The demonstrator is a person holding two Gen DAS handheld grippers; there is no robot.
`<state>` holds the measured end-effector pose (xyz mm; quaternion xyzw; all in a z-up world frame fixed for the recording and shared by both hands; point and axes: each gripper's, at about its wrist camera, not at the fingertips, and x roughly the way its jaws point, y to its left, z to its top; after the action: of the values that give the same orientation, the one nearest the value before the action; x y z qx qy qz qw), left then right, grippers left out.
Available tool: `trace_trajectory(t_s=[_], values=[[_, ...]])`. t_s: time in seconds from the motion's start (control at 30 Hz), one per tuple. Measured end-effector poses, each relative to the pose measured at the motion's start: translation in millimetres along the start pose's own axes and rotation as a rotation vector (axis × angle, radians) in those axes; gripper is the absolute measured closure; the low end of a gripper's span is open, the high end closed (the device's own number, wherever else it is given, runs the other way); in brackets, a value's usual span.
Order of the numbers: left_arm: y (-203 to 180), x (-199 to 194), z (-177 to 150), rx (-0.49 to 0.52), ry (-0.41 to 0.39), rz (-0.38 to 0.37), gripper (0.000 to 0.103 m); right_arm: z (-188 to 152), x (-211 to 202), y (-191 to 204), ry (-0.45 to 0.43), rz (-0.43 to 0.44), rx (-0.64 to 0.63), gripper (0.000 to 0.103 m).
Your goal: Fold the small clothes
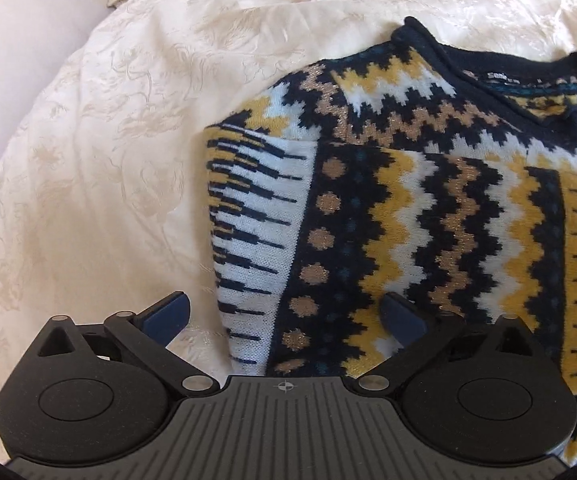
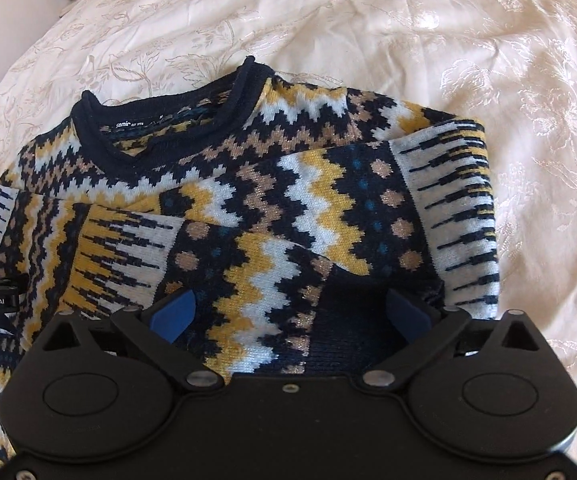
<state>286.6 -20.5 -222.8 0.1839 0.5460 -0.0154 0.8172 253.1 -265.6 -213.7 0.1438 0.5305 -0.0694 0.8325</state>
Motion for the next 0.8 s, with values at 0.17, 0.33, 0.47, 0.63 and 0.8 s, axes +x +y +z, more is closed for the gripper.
trace_trajectory(t_s=[0.17,0.33,0.47,0.63,0.8], values=[[32.6,14.2,-3.1,-0.159,0.041,-0.169,0.0,-0.5,0.0,1.9,-0.02,-0.011,-0.008,0.001],[50.9,23.3,-4.6,-0.171,0.044,-0.272,0.0,0.6,-12.0,1.2,-0.024,-0.02,0.002,0.001],[62.5,14.2,-7.3,-0.181,0.031,-0.316,0.007,-6.2,-39.6,-8.0,-0.069,-0.043,0.052,0.001],[71.3,-17.7,-45.1,-0.177,-0.007,-0.379,0.009,-30.0,-76.0,-27.5,-0.109,-0.059,0.144,0.001],[75.7,-48.0,-84.4,-0.155,-0.025,-0.425,0.009,-72.4,-104.1,-38.7,-0.107,-0.106,0.188,0.001]])
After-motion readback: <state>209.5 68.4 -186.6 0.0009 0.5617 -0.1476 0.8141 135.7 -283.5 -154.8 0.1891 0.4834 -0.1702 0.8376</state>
